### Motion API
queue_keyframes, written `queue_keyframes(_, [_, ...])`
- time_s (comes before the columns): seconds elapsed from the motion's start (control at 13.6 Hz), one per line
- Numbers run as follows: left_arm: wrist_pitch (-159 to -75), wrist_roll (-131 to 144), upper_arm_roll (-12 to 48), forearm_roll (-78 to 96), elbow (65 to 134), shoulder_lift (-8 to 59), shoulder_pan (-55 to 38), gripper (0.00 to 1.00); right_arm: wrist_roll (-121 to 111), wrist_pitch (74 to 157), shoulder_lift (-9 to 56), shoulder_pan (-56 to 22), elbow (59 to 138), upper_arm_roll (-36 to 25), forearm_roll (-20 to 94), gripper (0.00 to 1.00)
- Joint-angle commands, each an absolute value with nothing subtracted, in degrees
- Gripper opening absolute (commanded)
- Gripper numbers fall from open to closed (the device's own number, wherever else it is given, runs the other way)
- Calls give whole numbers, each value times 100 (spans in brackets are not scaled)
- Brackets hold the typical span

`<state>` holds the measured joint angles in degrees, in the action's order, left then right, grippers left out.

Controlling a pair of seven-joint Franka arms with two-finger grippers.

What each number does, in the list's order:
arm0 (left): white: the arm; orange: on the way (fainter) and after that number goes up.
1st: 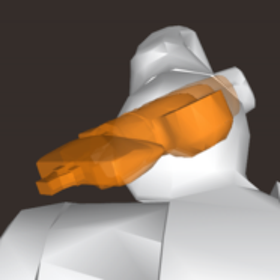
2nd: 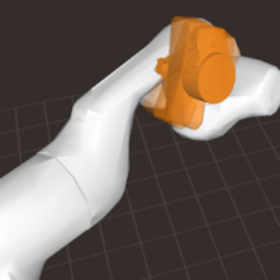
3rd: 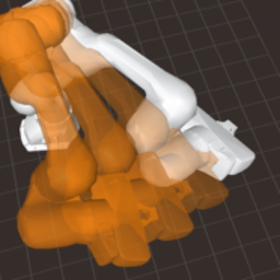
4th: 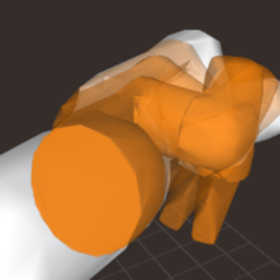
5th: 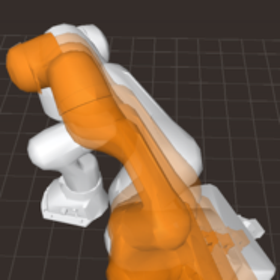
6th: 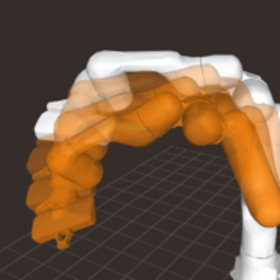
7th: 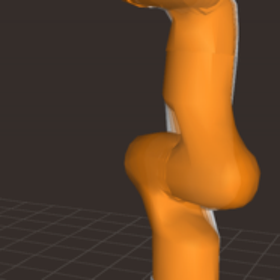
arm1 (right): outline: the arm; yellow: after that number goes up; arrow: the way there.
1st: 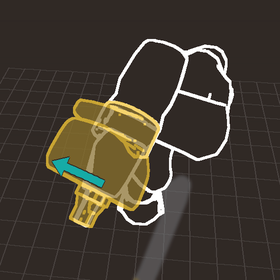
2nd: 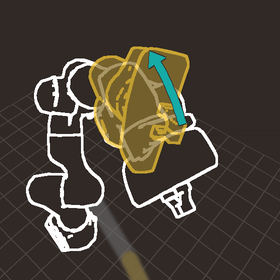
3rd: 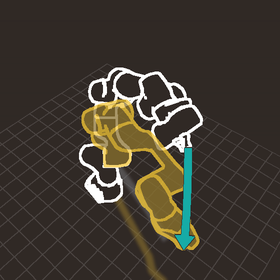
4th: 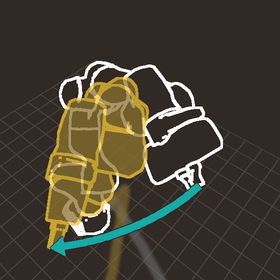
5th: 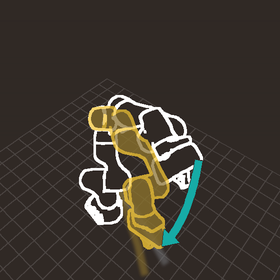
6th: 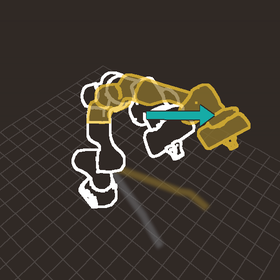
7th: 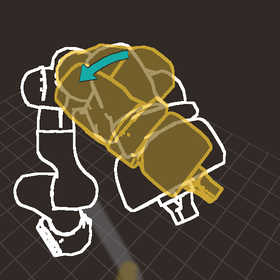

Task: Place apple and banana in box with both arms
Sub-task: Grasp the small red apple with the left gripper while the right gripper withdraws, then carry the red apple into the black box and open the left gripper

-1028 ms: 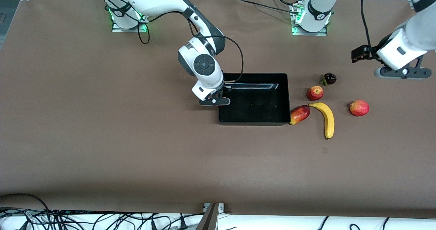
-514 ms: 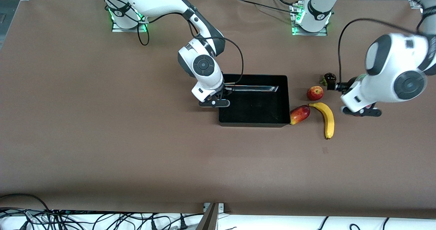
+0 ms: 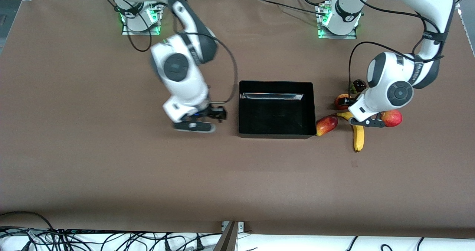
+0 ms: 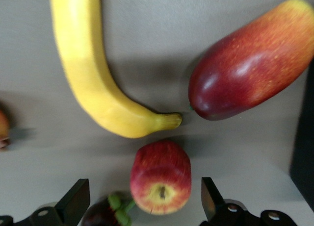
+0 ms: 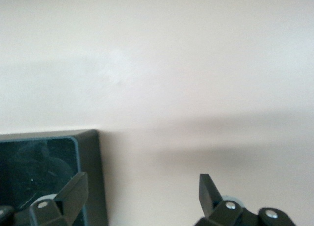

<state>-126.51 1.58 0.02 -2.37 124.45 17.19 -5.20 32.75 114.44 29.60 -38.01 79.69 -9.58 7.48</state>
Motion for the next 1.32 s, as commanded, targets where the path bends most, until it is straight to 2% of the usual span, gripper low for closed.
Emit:
queue_keyframes(0.0, [-13183,158,0,-228,12884,1722,-545,100,2665,10708,2243,-3552,8165,-1141,861,100])
queue_keyframes(0.07, [-13253,158,9,-229,12963,1731,-519,100,2385,10401,2050,-3499,8174,-1273,861,100])
queue_keyframes(0.15, [-13236,184,9,-220,12999,1749,-571,72,2095,10084,1883,-3498,8183,-1475,861,100])
queue_keyframes(0.22, [-13219,202,17,-220,12999,1784,-589,39,1857,9837,1733,-3498,8183,-1668,861,100])
queue_keyframes(0.29, [-13210,202,18,-220,12982,1810,-589,29,1672,9652,1592,-3498,8244,-1827,861,100])
queue_keyframes(0.44, [-13166,202,26,-220,12955,1793,-606,17,1311,9458,1337,-3498,8341,-2117,861,100])
queue_keyframes(0.59, [-12582,211,35,-220,12633,1583,-606,16,916,9159,1161,-3498,8358,-2424,861,100])
queue_keyframes(0.81, [-10403,228,272,-132,11079,1634,-633,17,616,8904,871,-3498,8472,-2654,844,100])
queue_keyframes(1.03, [-10072,1163,947,-62,10338,1740,-781,17,511,8903,423,-3025,8990,-2523,774,100])
queue_keyframes(1.25, [-10308,2573,1353,167,10257,2107,-1115,20,-7,8833,334,-2034,9026,-1866,712,100])
